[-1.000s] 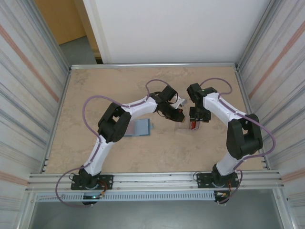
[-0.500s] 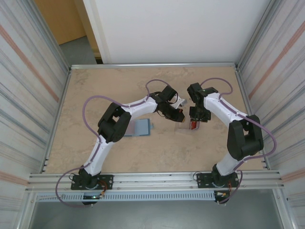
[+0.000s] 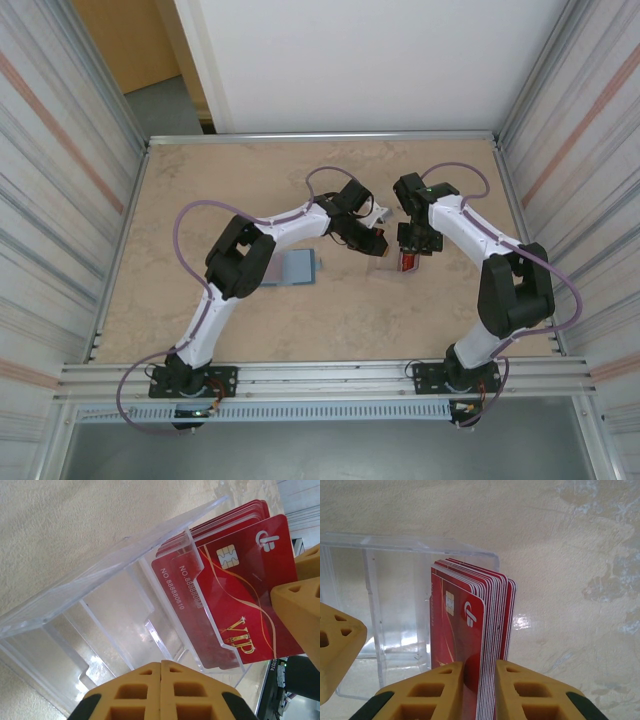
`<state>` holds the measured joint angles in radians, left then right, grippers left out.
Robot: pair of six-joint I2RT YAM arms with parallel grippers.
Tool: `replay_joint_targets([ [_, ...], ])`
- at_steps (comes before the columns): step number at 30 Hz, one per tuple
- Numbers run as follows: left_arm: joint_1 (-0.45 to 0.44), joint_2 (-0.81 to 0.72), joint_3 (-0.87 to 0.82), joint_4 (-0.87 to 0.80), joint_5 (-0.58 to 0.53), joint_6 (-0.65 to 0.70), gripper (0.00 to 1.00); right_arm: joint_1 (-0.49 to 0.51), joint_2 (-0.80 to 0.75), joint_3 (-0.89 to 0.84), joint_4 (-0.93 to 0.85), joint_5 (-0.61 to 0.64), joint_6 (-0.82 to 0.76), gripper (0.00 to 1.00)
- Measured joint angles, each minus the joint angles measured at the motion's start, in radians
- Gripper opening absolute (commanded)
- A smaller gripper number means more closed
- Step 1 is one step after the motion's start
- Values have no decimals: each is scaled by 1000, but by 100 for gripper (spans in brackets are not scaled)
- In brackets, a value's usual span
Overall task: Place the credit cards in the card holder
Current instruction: Pick up the credit card from the storage box.
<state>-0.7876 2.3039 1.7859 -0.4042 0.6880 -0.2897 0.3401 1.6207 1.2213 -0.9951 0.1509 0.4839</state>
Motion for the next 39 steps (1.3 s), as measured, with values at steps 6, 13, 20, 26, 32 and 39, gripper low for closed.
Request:
replay_joint_targets([
  [6,-5,0,-2,6,0,0,0,0,0,0,3,-13,0,11],
  [13,-5,0,-2,6,0,0,0,0,-6,0,5,-18,0,5],
  [20,-5,0,-2,6,0,0,0,0,-13,0,4,-20,0,1],
  [26,-5,0,-2,6,0,0,0,0,-18,0,3,-24,0,0],
  [32,-5,0,-2,7,0,0,0,0,-21,0,2,-25,0,0],
  [39,-5,0,-2,7,0,0,0,0,-47,6,-11,-28,0,0],
])
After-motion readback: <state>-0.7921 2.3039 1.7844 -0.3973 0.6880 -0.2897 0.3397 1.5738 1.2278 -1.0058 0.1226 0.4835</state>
